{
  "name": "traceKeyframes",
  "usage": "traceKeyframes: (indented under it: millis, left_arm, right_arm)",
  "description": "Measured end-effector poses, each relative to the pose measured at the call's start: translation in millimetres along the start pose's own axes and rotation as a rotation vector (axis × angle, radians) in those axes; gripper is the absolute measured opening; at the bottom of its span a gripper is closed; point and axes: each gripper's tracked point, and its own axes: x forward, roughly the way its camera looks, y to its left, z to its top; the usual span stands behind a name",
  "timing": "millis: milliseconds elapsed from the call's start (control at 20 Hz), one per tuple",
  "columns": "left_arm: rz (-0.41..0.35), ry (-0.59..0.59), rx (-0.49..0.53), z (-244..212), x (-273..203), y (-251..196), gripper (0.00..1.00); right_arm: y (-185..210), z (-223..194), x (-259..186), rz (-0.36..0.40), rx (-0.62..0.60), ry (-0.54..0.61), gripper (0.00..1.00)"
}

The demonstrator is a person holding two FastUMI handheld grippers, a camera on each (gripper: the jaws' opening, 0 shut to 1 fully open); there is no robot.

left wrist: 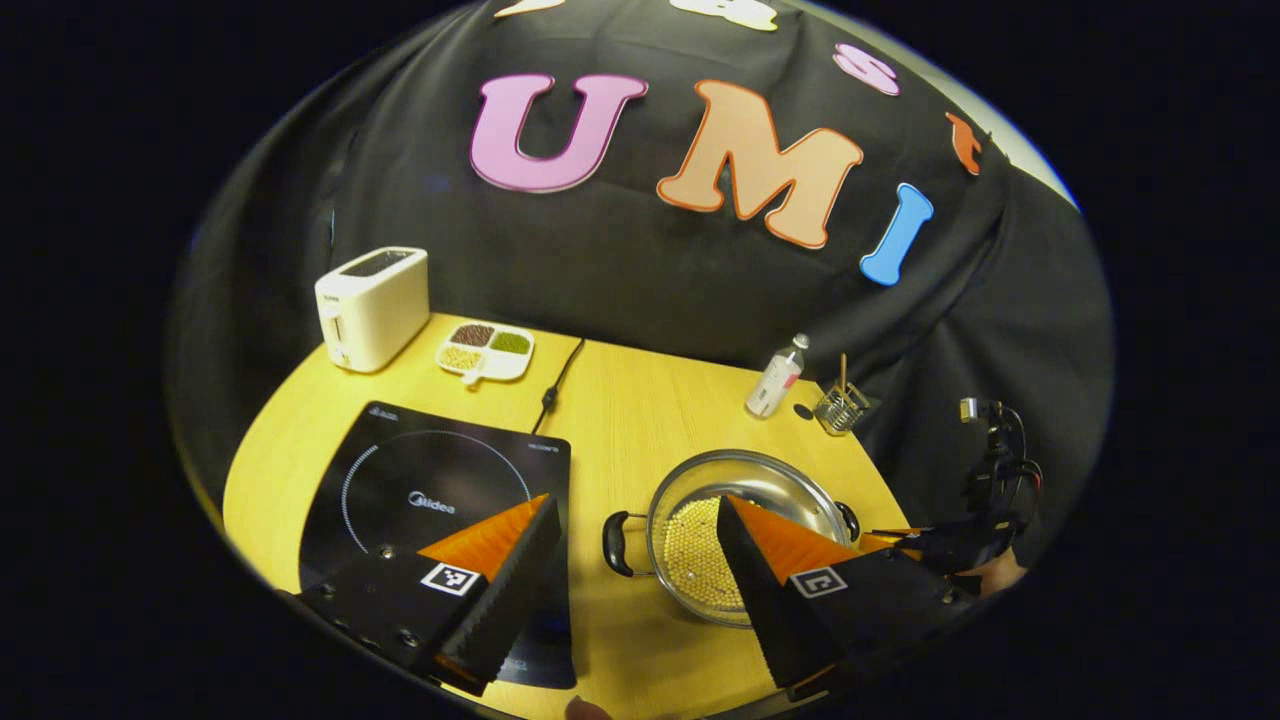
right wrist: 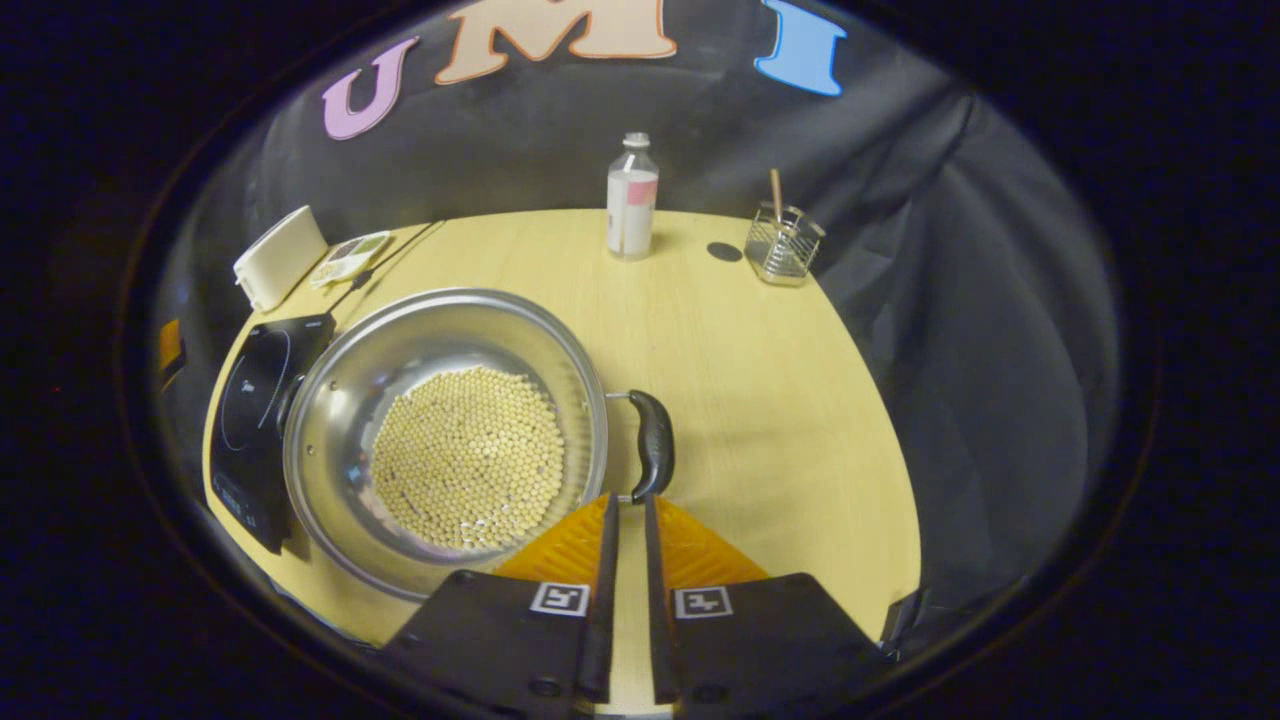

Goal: First push the handle of the pot to place it horizontally, then grasp the pot with both hands and set it on the induction cooktop.

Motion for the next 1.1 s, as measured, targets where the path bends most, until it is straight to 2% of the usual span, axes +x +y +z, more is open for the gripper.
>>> traceKeyframes:
  millis: [50, 100, 250, 350, 750, 950, 1000, 1050, 1100]
  left_arm:
    - [0.008, 0.037, -0.005, -6.3, 6.4, 1.9, 0.96]
    - [0.011, 0.060, -0.012, -13.3, 10.4, 2.2, 0.96]
    - [0.030, 0.112, -0.004, -26.6, 27.0, 2.9, 0.96]
    - [0.060, 0.150, 0.015, -36.2, 34.5, 7.3, 0.96]
    - [0.120, 0.304, 0.044, -72.8, 80.0, 9.7, 0.95]
    - [0.144, 0.380, 0.092, -92.7, 98.7, 8.3, 0.84]
    - [0.154, 0.391, 0.108, -95.0, 101.7, 10.6, 0.87]
    - [0.161, 0.401, 0.119, -98.0, 105.4, 12.5, 0.80]
    - [0.170, 0.419, 0.121, -103.8, 107.6, 14.4, 0.79]
  right_arm:
    - [-1.0, 1.6, 3.7, -0.010, 0.001, 0.005, 0.20]
    - [-3.3, 5.8, 4.5, -0.025, 0.008, 0.009, 0.22]
    - [3.9, 9.8, 16.2, 0.002, 0.051, 0.022, 0.40]
    - [5.9, 11.9, 26.1, 0.018, 0.044, 0.036, 0.67]
    - [10.4, 7.4, 62.5, 0.065, 0.052, 0.115, 0.71]
    - [16.4, 1.2, 76.5, 0.097, 0.046, 0.153, 0.71]
    - [18.7, 0.6, 76.6, 0.111, 0.044, 0.166, 0.72]
    - [18.6, 2.3, 82.0, 0.114, 0.055, 0.152, 0.71]
    - [18.9, 3.3, 82.2, 0.125, 0.059, 0.154, 0.67]
